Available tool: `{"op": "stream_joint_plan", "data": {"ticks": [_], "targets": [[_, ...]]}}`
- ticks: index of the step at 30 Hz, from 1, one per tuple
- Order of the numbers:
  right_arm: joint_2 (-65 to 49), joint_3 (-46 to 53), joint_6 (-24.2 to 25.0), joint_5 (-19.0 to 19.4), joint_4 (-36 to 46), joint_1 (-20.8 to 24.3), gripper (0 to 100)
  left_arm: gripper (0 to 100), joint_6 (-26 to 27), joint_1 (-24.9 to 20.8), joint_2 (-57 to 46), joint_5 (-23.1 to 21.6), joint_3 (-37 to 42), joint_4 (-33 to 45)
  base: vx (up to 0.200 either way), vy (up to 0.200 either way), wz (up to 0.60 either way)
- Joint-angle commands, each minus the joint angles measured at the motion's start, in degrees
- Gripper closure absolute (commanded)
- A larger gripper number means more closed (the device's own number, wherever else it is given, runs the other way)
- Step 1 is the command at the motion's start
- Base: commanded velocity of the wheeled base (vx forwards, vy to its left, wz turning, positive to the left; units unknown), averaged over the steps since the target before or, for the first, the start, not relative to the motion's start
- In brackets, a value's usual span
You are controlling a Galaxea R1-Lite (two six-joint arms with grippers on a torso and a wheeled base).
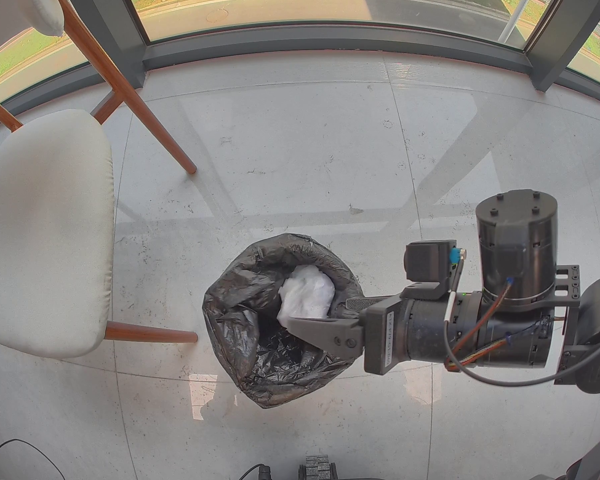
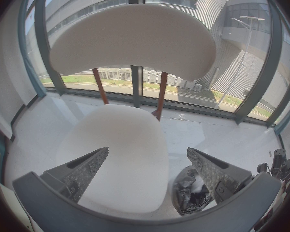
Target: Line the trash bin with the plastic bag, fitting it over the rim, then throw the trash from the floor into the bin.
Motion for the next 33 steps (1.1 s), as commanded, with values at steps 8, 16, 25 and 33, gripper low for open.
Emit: {"op": "stream_joint_plan", "data": {"ticks": [8,16,25,33], "targets": [[-3.1,0.6,2.3,-4.0,0.1,-6.7,0,0,-0.8,6.1,-15.9,-2.6,14.7,0.0,0.0,0.0,0.0],[-19.3,11.3,1.7,-5.1,0.5,-29.9,0,0,-0.7,6.1,-25.3,-4.6,25.8,-0.1,0.0,0.0,0.0],[-46.4,32.0,-6.8,-1.5,-0.1,-46.0,0,0,2.1,6.1,-40.5,-10.3,37.2,0.6,0.0,0.0,0.0],[-66.3,45.0,-12.2,-6.1,0.8,-47.7,0,0,4.3,6.1,-41.3,-10.5,46.3,-6.5,0.0,0.0,0.0]]}}
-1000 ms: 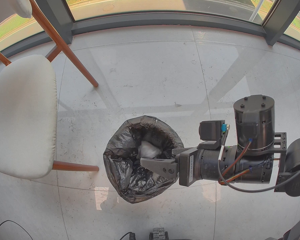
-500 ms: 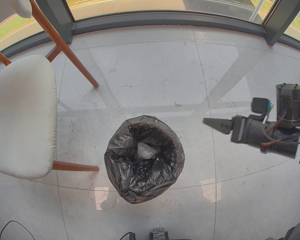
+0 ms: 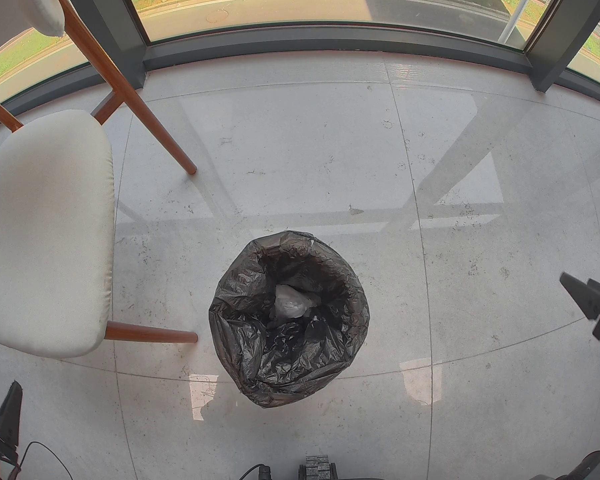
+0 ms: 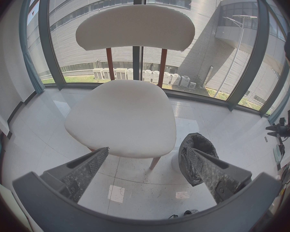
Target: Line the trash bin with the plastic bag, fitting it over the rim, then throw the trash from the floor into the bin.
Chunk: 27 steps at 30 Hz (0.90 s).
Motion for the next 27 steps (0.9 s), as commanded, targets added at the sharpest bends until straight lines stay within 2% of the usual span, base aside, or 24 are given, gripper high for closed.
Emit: {"op": "stream_joint_plan", "data": {"ticks": [1,2,3,6,7,11,13,15,17,21,22,27], "targets": [[-25.3,15.3,-6.1,-3.4,0.2,-4.8,0,0,2.2,0.0,-7.2,-1.6,11.5,-5.6,0.0,0.0,0.0],[-25.3,15.3,-6.1,-3.4,0.2,-4.8,0,0,2.2,0.0,-7.2,-1.6,11.5,-5.6,0.0,0.0,0.0],[-30.9,19.1,-8.3,-4.1,0.3,-4.9,0,0,3.1,0.0,-7.2,-1.6,14.8,-9.0,0.0,0.0,0.0],[-36.1,19.7,-10.2,-4.2,3.8,-5.0,0,0,3.2,0.0,-7.2,-1.4,14.7,-9.2,0.0,0.0,0.0],[-42.4,19.7,-12.4,-4.0,11.8,-5.5,0,0,2.9,0.0,-7.2,-1.4,14.7,-8.9,0.0,0.0,0.0],[-51.4,19.5,-16.7,-3.3,22.9,-7.1,0,0,3.0,0.0,-7.2,-2.1,14.7,-8.7,0.0,0.0,0.0],[-52.7,19.3,-16.9,-2.7,22.8,-8.8,0,0,3.0,0.0,-7.2,-3.3,14.7,-8.7,0.0,0.0,0.0],[-52.9,19.4,-16.9,-2.7,22.6,-8.5,0,0,2.9,-0.1,-7.2,-4.5,14.7,-8.7,0.0,0.0,0.0],[-52.9,19.4,-17.2,-2.6,22.6,-8.4,0,0,3.8,-0.2,-7.1,-7.5,14.7,-7.7,0.0,0.0,0.0],[-52.9,19.5,-16.9,-2.6,22.6,-8.3,0,0,7.4,-0.2,-7.1,-10.8,14.7,-6.4,0.0,0.0,0.0],[-53.0,19.5,-16.8,-2.6,22.6,-8.2,0,0,8.3,-0.1,-7.1,-12.8,14.6,-4.8,0.0,0.0,0.0],[-52.9,19.5,-16.5,-2.8,22.4,-8.5,0,0,7.5,0.1,-7.1,-12.8,14.7,-5.1,0.0,0.0,0.0]]}}
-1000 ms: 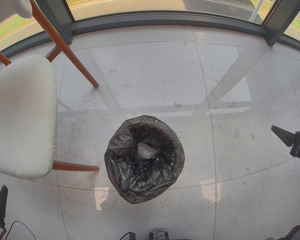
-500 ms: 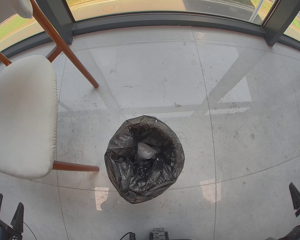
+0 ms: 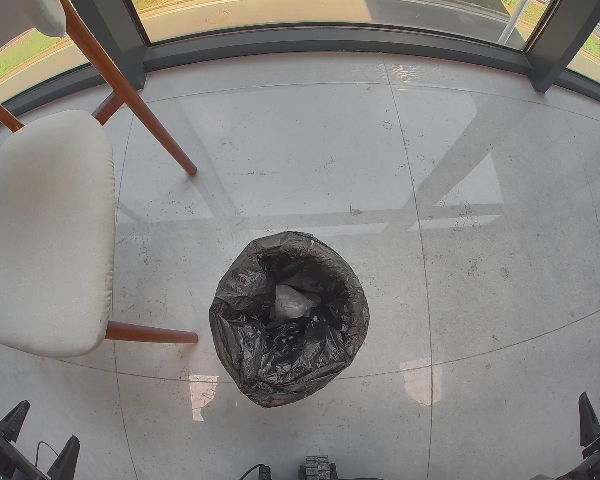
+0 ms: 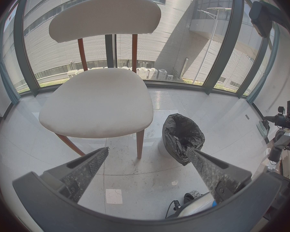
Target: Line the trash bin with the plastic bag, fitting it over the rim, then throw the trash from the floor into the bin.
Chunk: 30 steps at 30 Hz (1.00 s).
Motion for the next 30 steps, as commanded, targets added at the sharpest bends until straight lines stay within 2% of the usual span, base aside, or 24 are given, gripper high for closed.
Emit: {"op": "stream_joint_plan", "data": {"ticks": [1,5,6,8,10,13,30], "targets": [[-1.6,0.7,0.1,-0.2,-0.1,-0.3,0,0,-0.4,0.4,0.3,0.1,0.7,-0.2,0.0,0.0,0.0],[-1.6,0.8,0.1,-0.4,-0.3,-0.2,0,0,-0.7,1.1,0.3,0.4,0.7,-0.2,0.0,0.0,0.0],[-1.7,0.8,0.1,-0.4,-0.3,0.0,0,0,-0.7,2.9,0.3,0.5,0.7,-0.2,0.0,0.0,0.0],[-1.7,0.6,0.0,-0.3,0.3,0.0,0,0,-0.5,9.9,-0.4,0.5,0.7,-0.1,0.0,0.0,0.0],[-1.6,0.6,0.0,-0.2,0.4,-0.1,0,0,0.5,12.5,-0.9,0.2,0.8,-0.2,0.0,0.0,0.0],[-1.8,0.9,-0.1,-0.2,-0.5,0.0,0,0,0.9,9.6,-3.7,-0.1,0.8,-0.2,0.0,0.0,0.0],[-1.7,1.0,-0.1,0.0,-1.0,-0.1,0,0,0.8,9.8,-3.7,-0.6,0.8,-0.2,0.0,0.0,0.0]]}}
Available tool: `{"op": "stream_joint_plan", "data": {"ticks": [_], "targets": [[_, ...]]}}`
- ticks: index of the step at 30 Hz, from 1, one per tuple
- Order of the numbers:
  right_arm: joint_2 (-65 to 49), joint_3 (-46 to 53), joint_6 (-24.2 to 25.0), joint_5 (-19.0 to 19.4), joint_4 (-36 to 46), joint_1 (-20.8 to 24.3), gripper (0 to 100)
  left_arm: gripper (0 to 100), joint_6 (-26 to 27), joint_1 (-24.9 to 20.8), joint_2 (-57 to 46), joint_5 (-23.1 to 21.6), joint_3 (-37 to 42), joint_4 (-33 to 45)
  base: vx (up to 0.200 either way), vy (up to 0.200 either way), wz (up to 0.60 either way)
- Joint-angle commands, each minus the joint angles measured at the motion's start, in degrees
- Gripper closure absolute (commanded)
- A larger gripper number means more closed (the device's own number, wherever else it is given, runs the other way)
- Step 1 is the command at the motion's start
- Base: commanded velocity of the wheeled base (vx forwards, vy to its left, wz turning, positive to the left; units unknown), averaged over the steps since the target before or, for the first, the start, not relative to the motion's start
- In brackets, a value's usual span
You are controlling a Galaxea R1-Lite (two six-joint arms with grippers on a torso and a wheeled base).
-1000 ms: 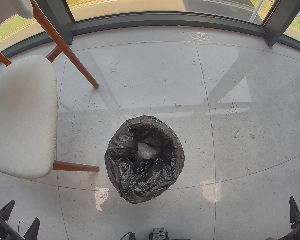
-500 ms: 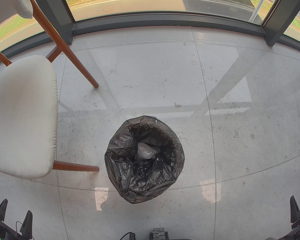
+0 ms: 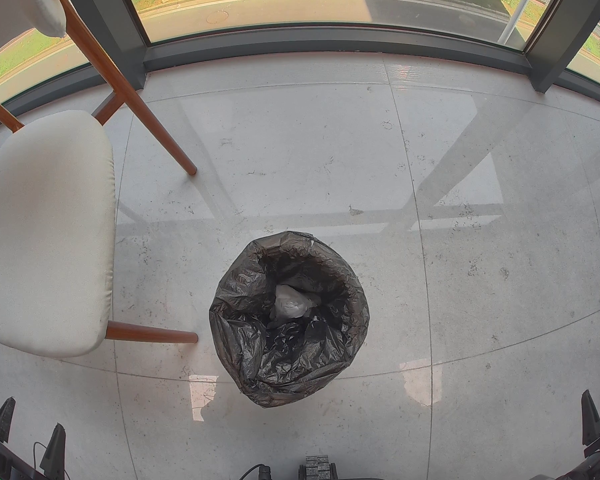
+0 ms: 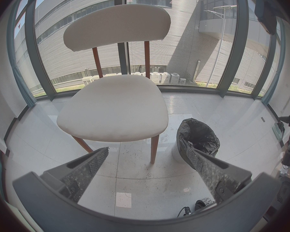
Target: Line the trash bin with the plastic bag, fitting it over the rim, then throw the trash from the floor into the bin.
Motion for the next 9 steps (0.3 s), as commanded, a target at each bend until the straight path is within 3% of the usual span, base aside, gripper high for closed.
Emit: {"op": "stream_joint_plan", "data": {"ticks": [1,9], "targets": [[-0.6,1.0,0.0,-0.1,0.0,-0.1,0,0,0.0,0.0,-0.9,0.0,0.8,0.0,0.0,0.0,0.0],[-0.6,1.0,0.0,0.0,0.0,-0.1,0,0,-0.1,0.0,-0.9,0.2,0.8,0.0,0.0,0.0,0.0]]}}
